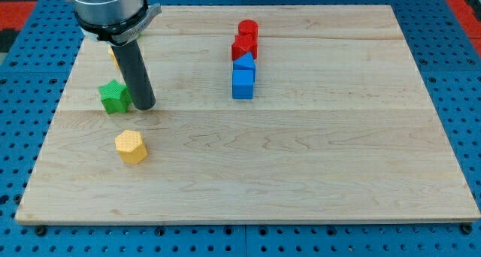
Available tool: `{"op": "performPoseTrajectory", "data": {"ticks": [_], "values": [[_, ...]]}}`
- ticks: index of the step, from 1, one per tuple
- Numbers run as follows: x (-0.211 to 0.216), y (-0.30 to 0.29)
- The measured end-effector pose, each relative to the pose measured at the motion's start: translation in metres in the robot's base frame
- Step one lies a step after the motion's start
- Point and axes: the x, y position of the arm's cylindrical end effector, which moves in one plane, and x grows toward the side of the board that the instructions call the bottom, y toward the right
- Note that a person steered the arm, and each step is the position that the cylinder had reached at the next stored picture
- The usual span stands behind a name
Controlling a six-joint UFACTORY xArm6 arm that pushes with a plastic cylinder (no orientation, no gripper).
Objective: Move the green circle and heart away from each other
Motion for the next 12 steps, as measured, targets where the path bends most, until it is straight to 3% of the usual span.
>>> {"op": "performPoseTrajectory", "data": {"ticks": [6,7,9,10,11,12], "values": [[0.000,0.008],[-0.040,0.009],[-0.059,0.009],[-0.106,-0.012],[-0.122,-0.012],[-0.162,-0.056]]}}
